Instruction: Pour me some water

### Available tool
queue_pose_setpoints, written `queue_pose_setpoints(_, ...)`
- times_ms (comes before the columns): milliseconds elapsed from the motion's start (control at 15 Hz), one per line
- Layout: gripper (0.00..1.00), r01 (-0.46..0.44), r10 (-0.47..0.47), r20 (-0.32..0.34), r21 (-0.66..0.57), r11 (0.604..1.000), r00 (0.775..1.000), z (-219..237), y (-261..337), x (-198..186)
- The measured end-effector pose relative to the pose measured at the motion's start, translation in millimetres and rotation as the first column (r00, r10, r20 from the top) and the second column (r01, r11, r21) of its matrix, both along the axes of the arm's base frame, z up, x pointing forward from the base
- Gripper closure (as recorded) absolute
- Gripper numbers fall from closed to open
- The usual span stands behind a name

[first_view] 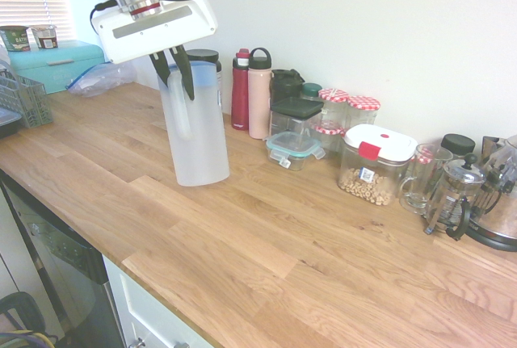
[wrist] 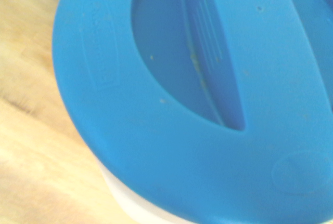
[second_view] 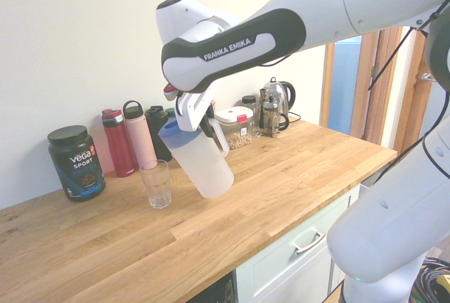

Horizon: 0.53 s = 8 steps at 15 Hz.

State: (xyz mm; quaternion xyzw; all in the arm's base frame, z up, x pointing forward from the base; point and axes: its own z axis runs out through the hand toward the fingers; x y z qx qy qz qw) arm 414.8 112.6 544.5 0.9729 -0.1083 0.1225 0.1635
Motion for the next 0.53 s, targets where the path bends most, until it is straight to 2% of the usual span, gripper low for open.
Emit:
queue_pose_setpoints(333,1.0,-0.03,0.024,-0.051,-0.108,0.994,0.998,0.3,11.7,11.3)
queue_pose_setpoints(533,1.0,-0.015,0.003,-0.071,-0.168,0.986,0.997,8.1,18.7,26.3)
